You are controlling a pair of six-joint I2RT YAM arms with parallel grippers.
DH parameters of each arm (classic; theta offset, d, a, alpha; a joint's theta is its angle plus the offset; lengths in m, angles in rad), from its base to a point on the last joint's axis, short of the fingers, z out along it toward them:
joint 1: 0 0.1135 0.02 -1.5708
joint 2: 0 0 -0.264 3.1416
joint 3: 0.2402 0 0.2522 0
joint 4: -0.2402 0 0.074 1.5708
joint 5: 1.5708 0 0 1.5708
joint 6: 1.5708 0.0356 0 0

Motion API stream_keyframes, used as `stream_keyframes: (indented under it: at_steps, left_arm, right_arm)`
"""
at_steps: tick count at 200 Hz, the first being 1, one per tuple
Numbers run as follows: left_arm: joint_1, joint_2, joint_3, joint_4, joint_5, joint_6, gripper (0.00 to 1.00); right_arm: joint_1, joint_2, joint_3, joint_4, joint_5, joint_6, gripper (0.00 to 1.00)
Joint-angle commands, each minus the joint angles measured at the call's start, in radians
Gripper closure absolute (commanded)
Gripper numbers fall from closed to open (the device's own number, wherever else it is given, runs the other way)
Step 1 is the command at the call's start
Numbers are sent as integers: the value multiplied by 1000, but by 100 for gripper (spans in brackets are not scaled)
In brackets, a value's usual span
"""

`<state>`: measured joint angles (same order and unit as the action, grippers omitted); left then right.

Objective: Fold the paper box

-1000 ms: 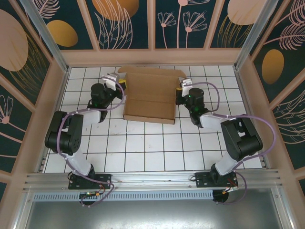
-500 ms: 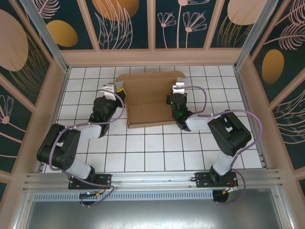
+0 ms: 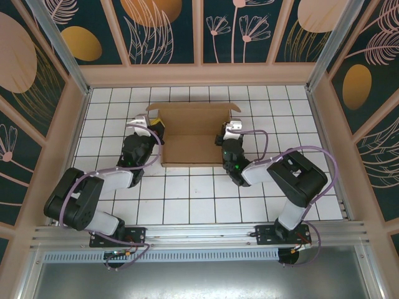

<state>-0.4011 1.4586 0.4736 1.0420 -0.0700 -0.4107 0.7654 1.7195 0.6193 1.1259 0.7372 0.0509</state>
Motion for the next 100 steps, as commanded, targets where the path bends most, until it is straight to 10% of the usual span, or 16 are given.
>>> stream_keyframes:
  at_steps: [1,100]
  left_arm:
    - [-16,-64,32,-162,-34,-40,81]
    - [-17,-107,-61,-120,70,-258,76]
  right_arm:
    - [28,-30,-10,87,4,21,100]
    - [88,-38,-84,182,-13,74,100]
